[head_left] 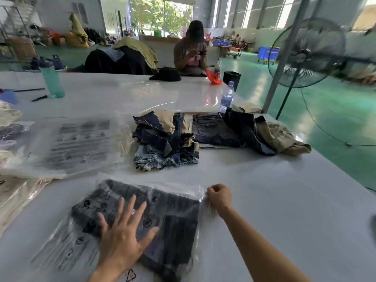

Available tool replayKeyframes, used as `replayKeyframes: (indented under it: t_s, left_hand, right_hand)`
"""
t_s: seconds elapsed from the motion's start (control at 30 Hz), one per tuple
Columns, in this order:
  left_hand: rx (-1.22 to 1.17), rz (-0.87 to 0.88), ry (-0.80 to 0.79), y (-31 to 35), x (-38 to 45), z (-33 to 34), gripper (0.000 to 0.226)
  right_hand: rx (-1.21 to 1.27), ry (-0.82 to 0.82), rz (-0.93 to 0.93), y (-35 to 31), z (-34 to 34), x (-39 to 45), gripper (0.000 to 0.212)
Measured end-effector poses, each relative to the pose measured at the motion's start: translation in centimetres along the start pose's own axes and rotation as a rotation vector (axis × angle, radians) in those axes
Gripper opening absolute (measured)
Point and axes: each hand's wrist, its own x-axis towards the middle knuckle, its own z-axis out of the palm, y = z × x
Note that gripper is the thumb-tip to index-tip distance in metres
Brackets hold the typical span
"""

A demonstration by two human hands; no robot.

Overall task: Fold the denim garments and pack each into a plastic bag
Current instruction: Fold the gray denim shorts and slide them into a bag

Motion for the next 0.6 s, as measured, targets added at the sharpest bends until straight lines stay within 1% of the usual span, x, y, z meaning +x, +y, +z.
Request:
replayKeyframes:
  t_s: [0.03,0.07,0.13,0.17,0.23,0.27,0.33,0.4,0.47,0.5,0.53,0.6]
  left_hand:
    - [-0.013,-0.073,0.071,-1.0,0.7,-0.6,0.084]
    - [-0.01,-0.173,0.089,-2.3,1.4,-1.0,0.086]
    - [-0.008,-0.341,-0.004,-4.9,2.4,-0.9,0.092]
    - [0.036,-0.386,-0.083,-6.2,2.6,-0.1,0.092]
    - [0.069,-0.426,-0.23,-7.6,2.9,1.0,0.095]
    - [0.084,-0.436,-0.248,-7.4,3.1,1.1,0.096]
    - [0.131,-0.407,-0.202,-6.0,3.8,1.2,0.098]
    - [0.065,-0.285,-0.174,-3.3,4.1,1.4,0.099]
    - [0.04,-0.122,-0.21,-0.5,3.7,2.3,0.102]
    - [0.067,-0.081,-0.244,0.5,3.4,2.6,0.103]
    - [0.089,-0.075,-0.278,1.0,3.6,2.7,0.102]
    - [0.108,-0.132,-0.334,1.6,4.0,2.1,0.087]
  right_hand:
    - [-0.004,0.003,0.002,0.2,0.0,0.1,0.013]
    - [-0.011,0.005,0.0,0.3,0.0,0.0,0.014]
    - [-0.019,0.006,-0.01,0.4,0.0,0.1,0.015]
    - [-0.015,0.004,-0.01,0.5,0.0,0.1,0.015]
    - [-0.008,-0.003,-0.007,0.6,0.1,0.2,0.013]
    - [-0.003,-0.006,-0.008,0.6,0.1,0.2,0.013]
    - [0.026,-0.011,0.001,0.6,0.1,0.2,0.009]
    - [0.047,-0.012,0.009,0.6,0.1,0.2,0.006]
    - [0.028,-0.007,0.008,0.7,0.0,0.3,0.006]
    - [0.022,-0.011,0.008,0.8,0.0,0.3,0.007]
    - [0.023,-0.016,0.007,0.8,0.0,0.4,0.009]
    - [0.026,-0.021,0.007,1.0,0.0,0.6,0.013]
